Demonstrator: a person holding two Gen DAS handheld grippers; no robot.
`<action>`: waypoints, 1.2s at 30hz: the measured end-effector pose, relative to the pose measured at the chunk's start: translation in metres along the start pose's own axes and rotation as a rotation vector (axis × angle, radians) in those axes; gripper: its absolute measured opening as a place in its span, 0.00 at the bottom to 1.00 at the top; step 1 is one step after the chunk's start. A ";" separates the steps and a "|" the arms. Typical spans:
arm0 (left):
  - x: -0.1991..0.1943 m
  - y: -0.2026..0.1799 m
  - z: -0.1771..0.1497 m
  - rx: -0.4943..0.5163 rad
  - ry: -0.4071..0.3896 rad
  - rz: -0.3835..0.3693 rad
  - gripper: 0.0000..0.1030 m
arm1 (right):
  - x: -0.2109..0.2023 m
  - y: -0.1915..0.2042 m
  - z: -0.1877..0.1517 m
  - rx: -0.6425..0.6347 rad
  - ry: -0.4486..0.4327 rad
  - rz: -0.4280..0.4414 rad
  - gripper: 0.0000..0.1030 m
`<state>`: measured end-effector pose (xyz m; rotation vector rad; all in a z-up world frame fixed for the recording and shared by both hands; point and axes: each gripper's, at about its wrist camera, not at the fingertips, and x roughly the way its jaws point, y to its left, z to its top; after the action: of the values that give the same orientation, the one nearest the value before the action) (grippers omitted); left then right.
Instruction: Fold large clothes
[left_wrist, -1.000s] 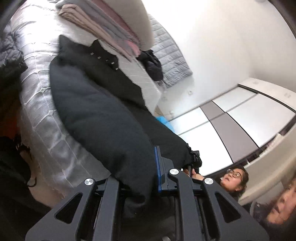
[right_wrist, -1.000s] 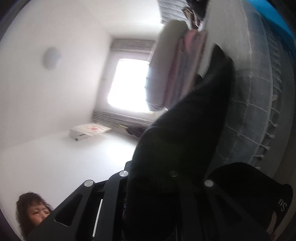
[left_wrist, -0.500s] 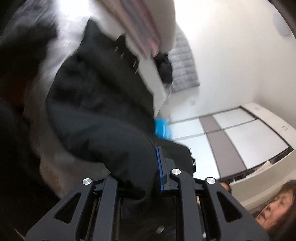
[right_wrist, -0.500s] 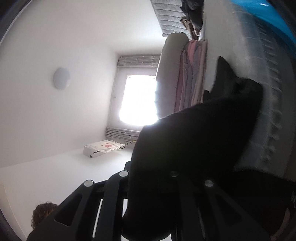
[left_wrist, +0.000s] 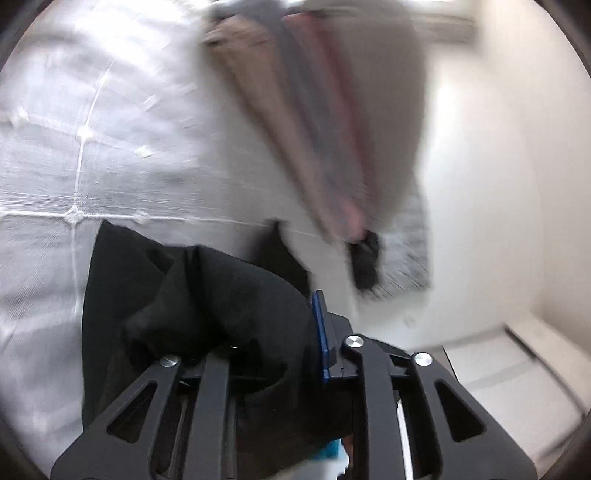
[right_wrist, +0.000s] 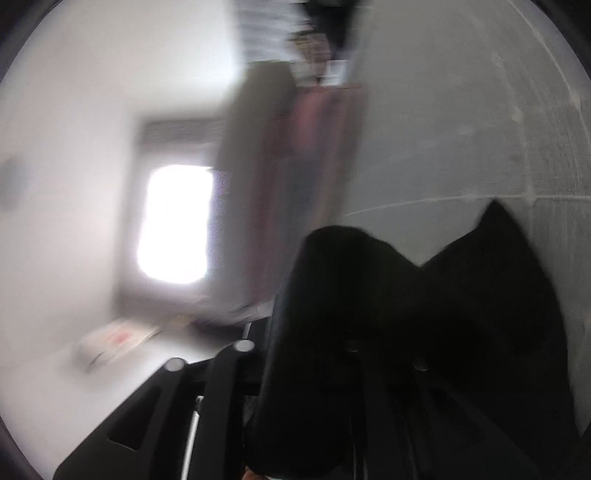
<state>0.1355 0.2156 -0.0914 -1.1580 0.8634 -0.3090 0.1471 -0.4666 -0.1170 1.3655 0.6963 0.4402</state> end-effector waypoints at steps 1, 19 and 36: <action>0.023 0.018 0.007 -0.029 0.014 0.072 0.22 | 0.023 -0.023 0.009 0.036 0.003 -0.074 0.51; -0.027 -0.019 -0.002 0.061 -0.286 -0.019 0.68 | 0.007 0.025 -0.056 -0.366 -0.134 -0.138 0.81; 0.029 -0.025 -0.037 0.384 -0.280 0.344 0.67 | 0.093 0.021 -0.048 -0.622 -0.168 -0.440 0.81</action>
<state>0.1328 0.1629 -0.0863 -0.6610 0.7016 -0.0231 0.1849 -0.3666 -0.1175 0.6296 0.6275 0.1599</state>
